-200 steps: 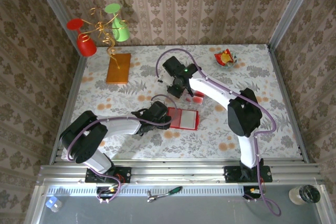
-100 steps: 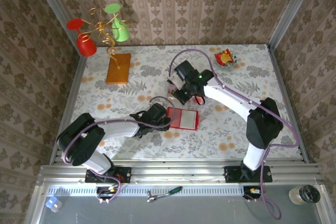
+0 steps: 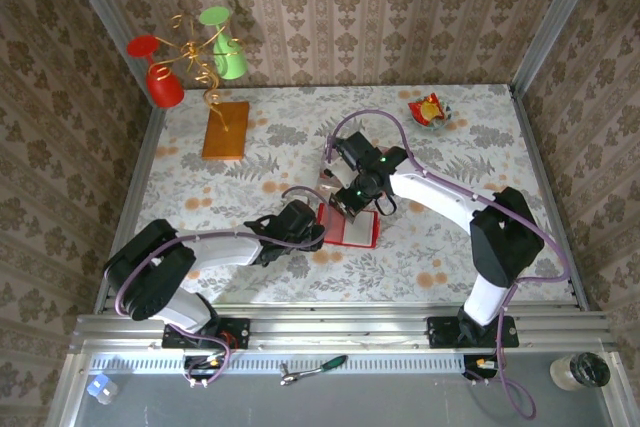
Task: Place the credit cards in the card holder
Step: Insert the credit card into the card slot.
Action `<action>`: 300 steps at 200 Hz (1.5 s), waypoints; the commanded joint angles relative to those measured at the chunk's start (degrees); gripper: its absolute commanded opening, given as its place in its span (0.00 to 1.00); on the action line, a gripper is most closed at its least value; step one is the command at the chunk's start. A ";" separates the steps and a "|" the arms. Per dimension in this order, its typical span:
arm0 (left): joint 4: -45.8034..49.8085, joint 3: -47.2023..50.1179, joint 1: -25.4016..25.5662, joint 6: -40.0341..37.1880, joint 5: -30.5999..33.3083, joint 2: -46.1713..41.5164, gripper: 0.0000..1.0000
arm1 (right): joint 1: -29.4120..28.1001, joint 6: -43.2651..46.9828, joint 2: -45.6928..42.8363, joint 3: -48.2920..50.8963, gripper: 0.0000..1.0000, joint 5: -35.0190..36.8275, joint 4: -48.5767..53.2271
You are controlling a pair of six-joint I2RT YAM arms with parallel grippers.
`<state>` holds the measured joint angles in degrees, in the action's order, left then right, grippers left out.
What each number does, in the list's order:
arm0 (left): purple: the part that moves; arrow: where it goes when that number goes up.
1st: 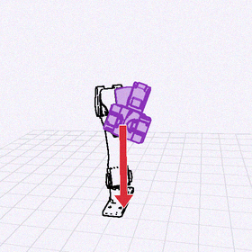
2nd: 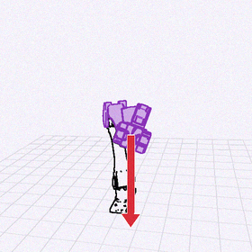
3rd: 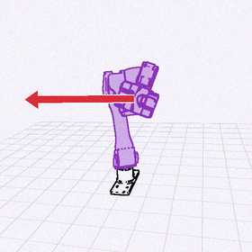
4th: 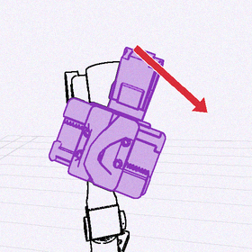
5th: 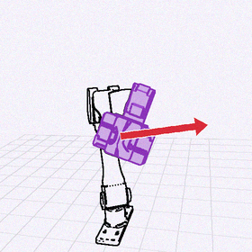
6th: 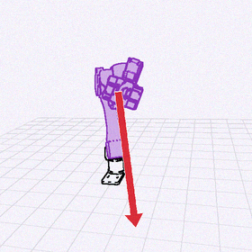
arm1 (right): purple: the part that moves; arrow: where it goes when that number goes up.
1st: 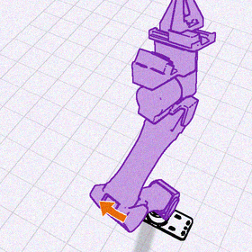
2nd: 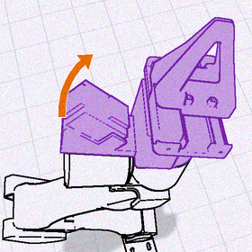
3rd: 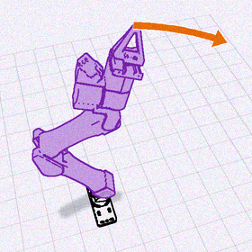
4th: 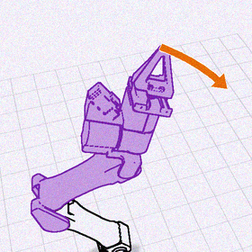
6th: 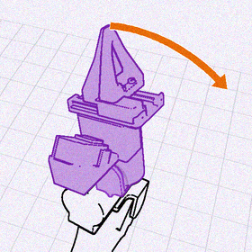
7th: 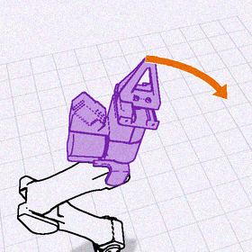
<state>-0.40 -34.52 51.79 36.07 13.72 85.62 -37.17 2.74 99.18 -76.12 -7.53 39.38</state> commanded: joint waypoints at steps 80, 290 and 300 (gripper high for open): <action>6.53 -2.87 -0.27 -2.72 3.24 -5.06 1.00 | -0.44 -0.06 5.65 1.15 0.00 -1.79 -0.71; 1.36 -5.47 -2.38 -14.16 1.87 4.02 1.00 | -0.45 -2.73 2.30 1.92 0.00 -1.42 -0.73; 1.71 -5.30 -2.39 -13.86 2.56 4.03 1.00 | -0.36 -3.21 1.47 1.75 0.00 -1.52 -0.79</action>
<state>0.40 -39.31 49.78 22.81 13.87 88.92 -37.28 1.39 103.59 -74.24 -8.23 36.38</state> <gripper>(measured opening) 0.999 0.067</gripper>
